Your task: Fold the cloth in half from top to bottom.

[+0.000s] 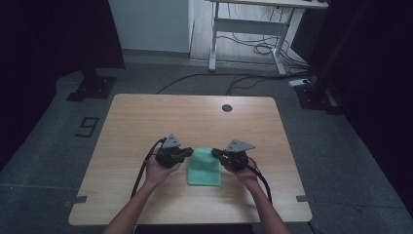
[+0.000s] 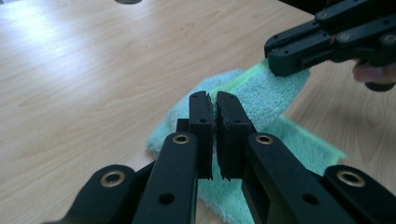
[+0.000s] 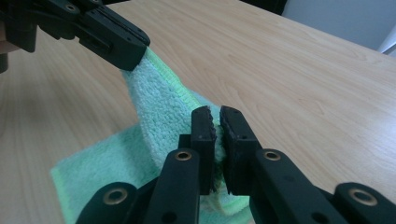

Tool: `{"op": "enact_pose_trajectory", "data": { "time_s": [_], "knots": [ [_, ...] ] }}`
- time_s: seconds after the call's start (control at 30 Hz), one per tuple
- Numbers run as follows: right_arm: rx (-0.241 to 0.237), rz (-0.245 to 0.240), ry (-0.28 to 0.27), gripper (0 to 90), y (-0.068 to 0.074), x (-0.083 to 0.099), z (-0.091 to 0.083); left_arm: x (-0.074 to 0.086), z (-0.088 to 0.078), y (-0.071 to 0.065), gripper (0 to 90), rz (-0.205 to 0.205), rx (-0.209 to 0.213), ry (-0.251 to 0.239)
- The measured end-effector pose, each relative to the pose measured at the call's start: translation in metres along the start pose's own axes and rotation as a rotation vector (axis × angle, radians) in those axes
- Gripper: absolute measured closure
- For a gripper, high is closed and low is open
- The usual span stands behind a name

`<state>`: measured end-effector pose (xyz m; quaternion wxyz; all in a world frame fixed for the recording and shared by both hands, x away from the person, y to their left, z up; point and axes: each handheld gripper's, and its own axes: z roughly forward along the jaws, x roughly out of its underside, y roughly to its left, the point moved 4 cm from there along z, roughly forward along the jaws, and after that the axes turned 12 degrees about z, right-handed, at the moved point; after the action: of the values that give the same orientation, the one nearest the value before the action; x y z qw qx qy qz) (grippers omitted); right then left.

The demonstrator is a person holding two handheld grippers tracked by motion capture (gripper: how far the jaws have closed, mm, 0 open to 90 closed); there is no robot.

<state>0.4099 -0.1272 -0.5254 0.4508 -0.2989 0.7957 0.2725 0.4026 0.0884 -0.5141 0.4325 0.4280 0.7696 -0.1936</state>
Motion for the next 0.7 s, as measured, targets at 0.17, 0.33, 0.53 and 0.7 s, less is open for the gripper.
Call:
{"op": "enact_pose_trajectory", "data": {
  "time_s": [0.17,0.33,0.53,0.7],
  "knots": [
    [-0.013,-0.005,0.005,83.7,0.005,0.007,0.0,0.004,-0.002,-0.004,85.2,-0.001,0.01,0.008],
    [-0.022,0.01,0.006,83.7,0.007,0.013,-0.003,0.009,-0.003,-0.01,85.2,-0.006,0.026,0.016],
    [-0.043,0.034,0.009,83.7,0.012,0.022,-0.011,0.017,-0.007,-0.023,85.0,0.002,0.044,0.028],
    [-0.068,0.035,0.018,83.3,0.02,0.032,-0.017,0.026,-0.011,-0.033,84.4,0.006,0.064,0.034]
  ]
}}
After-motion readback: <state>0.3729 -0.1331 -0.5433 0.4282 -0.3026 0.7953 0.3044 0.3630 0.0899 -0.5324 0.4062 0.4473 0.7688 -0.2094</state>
